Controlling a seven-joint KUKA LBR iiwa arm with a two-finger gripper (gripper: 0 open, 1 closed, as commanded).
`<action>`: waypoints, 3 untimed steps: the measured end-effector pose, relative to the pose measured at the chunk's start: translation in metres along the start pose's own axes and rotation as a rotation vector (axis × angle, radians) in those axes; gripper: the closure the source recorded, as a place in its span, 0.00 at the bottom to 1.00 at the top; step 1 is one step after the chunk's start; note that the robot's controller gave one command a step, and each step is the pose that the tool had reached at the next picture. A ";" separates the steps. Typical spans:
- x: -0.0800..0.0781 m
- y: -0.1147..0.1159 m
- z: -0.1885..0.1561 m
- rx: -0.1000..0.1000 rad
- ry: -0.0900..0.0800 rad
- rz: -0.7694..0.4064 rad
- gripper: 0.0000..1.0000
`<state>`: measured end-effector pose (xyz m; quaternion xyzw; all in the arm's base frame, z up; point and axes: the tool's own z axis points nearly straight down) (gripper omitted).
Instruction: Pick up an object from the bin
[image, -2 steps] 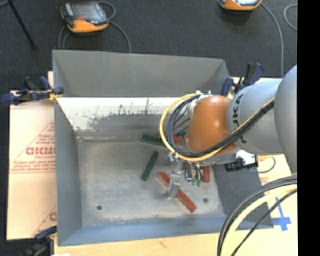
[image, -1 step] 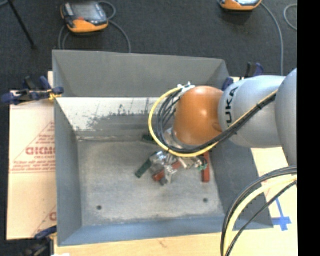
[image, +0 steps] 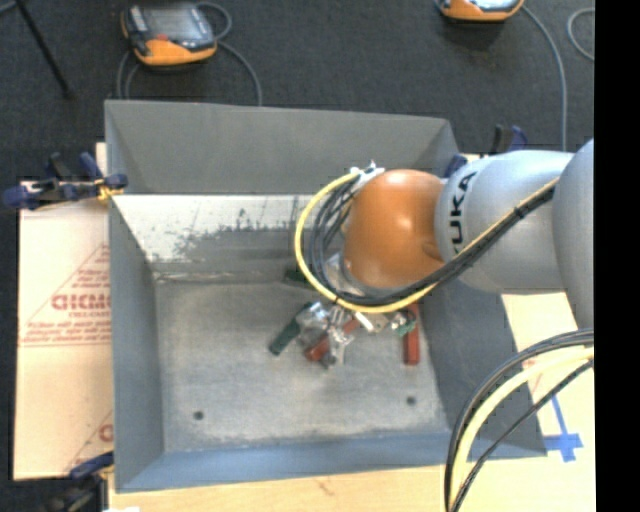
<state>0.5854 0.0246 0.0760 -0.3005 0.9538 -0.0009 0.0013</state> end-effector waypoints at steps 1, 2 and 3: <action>-0.004 0.000 0.000 -0.001 -0.002 -0.116 1.00; -0.003 -0.001 -0.003 -0.001 -0.002 -0.178 1.00; -0.001 0.000 -0.012 -0.005 0.004 -0.178 1.00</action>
Offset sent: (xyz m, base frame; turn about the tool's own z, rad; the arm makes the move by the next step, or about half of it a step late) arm -0.0002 0.0000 0.0240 0.0000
